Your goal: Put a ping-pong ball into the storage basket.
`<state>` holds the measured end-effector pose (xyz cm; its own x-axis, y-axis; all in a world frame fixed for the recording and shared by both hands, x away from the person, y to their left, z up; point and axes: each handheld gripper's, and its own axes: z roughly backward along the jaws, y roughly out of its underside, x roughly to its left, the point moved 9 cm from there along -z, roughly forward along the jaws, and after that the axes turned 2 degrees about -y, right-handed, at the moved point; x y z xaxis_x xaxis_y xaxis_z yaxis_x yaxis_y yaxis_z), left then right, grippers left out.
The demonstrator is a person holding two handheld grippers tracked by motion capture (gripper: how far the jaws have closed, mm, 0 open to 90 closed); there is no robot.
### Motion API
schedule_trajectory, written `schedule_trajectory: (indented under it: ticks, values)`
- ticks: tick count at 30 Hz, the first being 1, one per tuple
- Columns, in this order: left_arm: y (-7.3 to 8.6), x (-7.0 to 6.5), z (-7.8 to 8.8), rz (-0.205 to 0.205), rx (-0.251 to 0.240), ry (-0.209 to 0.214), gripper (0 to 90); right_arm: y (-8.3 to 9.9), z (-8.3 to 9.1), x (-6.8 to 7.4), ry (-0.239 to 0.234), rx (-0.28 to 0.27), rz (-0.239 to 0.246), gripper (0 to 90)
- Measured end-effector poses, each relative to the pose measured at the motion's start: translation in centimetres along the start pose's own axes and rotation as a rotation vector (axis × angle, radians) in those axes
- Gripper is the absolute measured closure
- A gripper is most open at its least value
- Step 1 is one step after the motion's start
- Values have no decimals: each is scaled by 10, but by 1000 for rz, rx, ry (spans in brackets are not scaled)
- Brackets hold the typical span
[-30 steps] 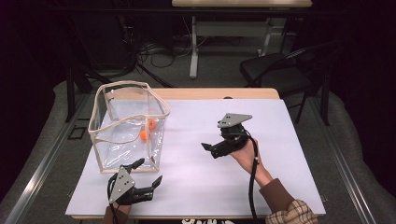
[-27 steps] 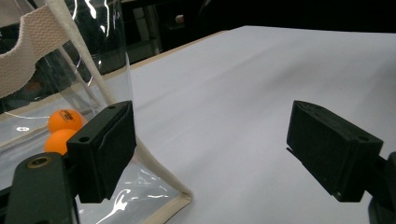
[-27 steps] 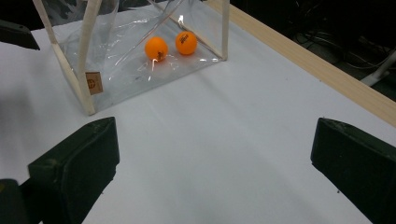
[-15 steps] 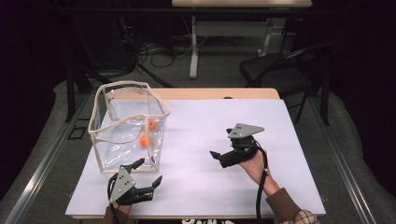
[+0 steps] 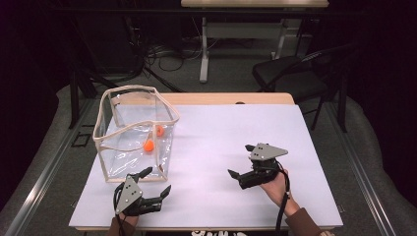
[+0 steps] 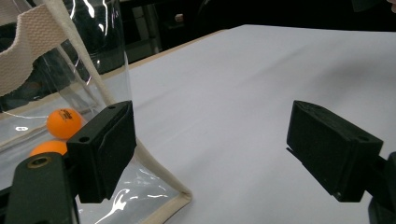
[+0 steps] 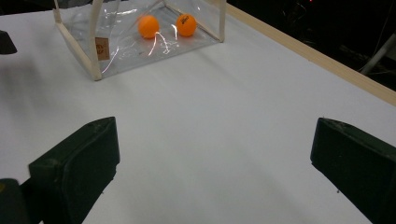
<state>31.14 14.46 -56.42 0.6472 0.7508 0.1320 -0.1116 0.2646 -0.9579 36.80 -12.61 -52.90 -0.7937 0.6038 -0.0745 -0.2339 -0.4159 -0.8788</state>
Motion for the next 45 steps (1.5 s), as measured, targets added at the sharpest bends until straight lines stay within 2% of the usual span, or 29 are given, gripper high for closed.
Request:
schedule_trajectory:
  ticks: [15, 30, 45]
  values:
    - [0, 0, 0, 0, 0, 1, 158, 32, 20, 6, 30, -24, 1, 7]
    - [1, 0, -1, -4, 6, 2, 158, 64, 41, 3, 87, -29, -14, 8]
    - [1, -1, -1, -4, 8, 8, 158, 78, 52, 1, 136, -49, -7, 6]
